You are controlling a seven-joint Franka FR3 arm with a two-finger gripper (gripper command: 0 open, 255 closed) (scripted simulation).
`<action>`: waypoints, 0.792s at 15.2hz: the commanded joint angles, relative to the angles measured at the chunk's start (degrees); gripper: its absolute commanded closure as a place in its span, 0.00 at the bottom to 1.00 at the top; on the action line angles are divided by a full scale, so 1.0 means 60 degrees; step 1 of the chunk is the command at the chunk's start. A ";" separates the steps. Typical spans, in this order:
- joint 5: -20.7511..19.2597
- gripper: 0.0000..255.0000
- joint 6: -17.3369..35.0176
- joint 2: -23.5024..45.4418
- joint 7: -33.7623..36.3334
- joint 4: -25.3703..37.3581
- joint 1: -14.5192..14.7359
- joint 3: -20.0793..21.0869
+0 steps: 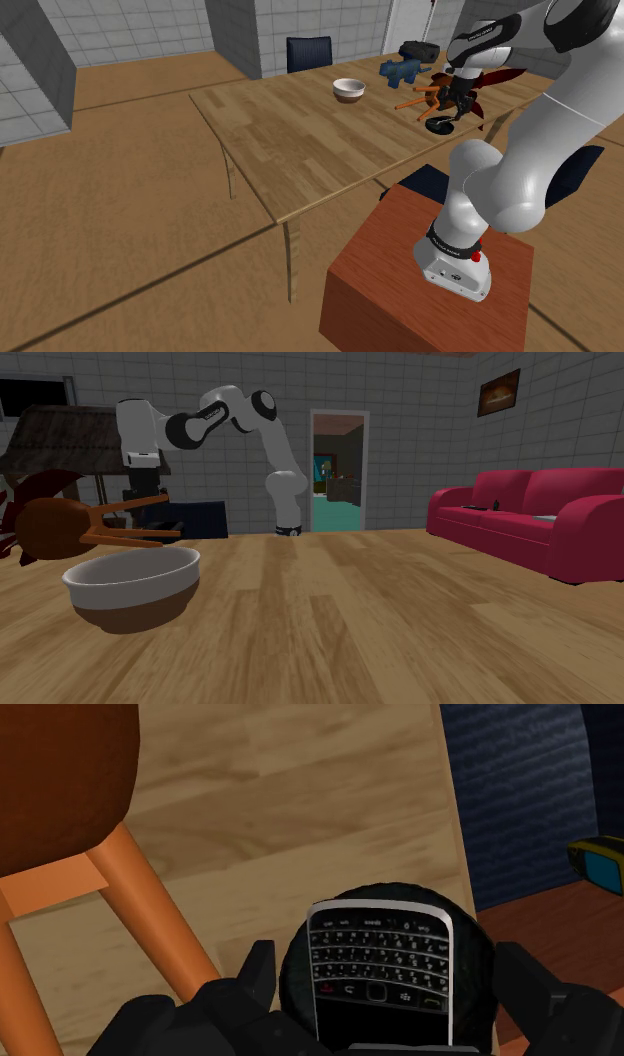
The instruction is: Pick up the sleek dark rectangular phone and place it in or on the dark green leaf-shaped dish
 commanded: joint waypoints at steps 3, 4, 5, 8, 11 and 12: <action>0.0465 0.00 -0.0505 0.0358 -0.0310 0.0328 -0.0592 0.0634; 0.0671 0.00 -0.0769 0.0518 -0.0449 0.0514 -0.0895 0.0954; 0.0817 0.00 -0.0982 0.0630 -0.0547 0.0671 -0.1135 0.1208; 0.0804 0.00 -0.0985 0.0618 -0.0538 0.0671 -0.1140 0.1217; 0.0804 0.00 -0.0985 0.0618 -0.0538 0.0672 -0.1139 0.1216; 0.0804 0.00 -0.0985 0.0618 -0.0538 0.0672 -0.1139 0.1216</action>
